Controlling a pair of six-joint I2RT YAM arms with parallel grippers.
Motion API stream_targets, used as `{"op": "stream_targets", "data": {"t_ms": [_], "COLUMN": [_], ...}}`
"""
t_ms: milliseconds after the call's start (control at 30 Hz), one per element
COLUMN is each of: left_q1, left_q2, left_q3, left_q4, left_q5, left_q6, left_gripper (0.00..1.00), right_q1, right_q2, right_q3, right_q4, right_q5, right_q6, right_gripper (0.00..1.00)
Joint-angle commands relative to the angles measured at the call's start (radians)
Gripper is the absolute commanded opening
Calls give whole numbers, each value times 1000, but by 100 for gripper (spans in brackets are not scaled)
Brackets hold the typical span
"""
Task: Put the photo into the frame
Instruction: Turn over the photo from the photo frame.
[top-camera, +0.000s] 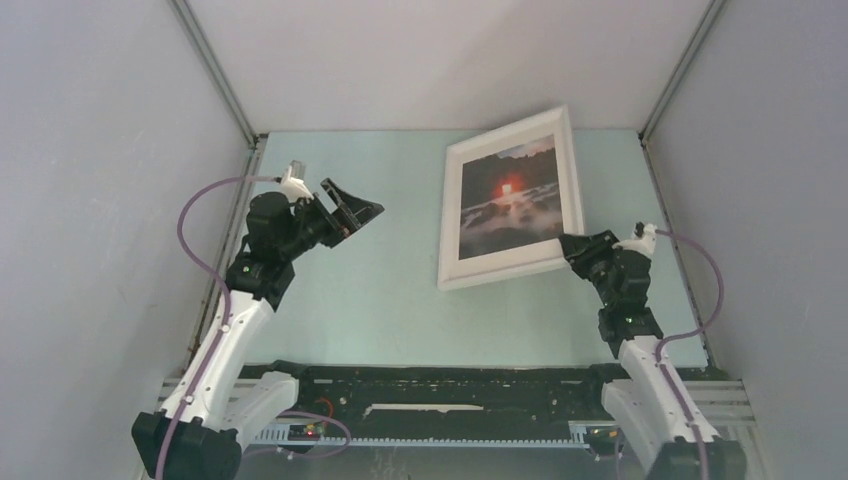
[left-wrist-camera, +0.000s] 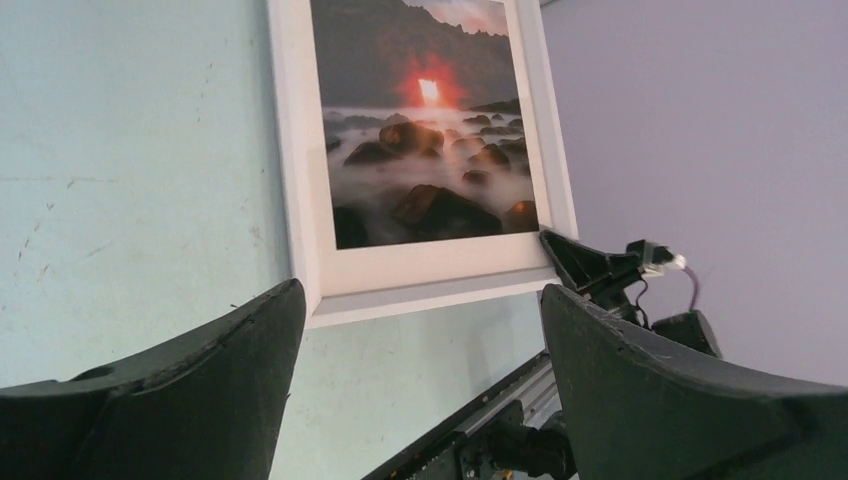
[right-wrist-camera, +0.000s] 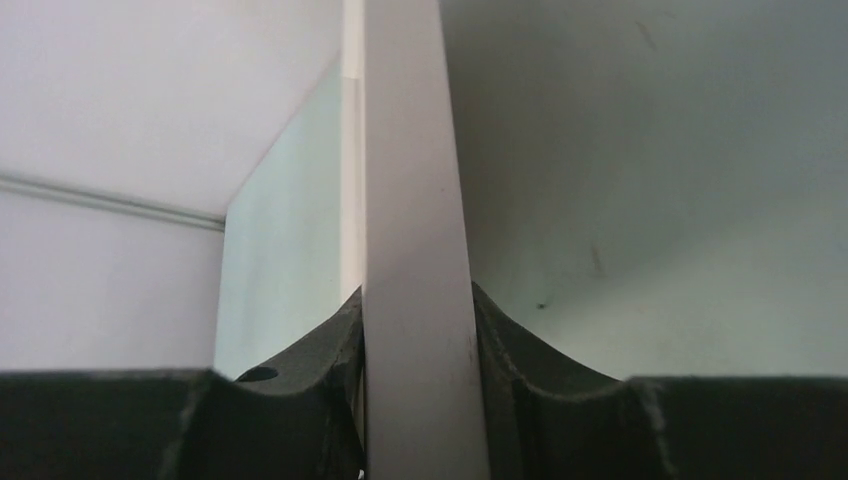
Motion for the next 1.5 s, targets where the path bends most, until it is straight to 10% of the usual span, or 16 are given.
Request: {"op": "stream_targets", "data": {"t_ms": [0,267,533,1467], "left_q1": [3,0,-20,-25], "left_q2": [-13,-15,16,-6], "left_q3": [-74,-105,-106,-174], "left_q4": [66,87,113,55], "left_q5": [60,69,85,67], "left_q6": [-23,-21,-29,35], "left_gripper": [93,93,93,93], "right_q1": [-255,-577,-620,-110], "right_q2": [71,469,629,988], "right_q3": [-100,-115,-16,255], "right_q4": [246,483,394,556], "right_q5": [-331,-733,-739,-1166], "right_q6": [80,-27,-80,39], "right_gripper": [0,0,0,0]}}
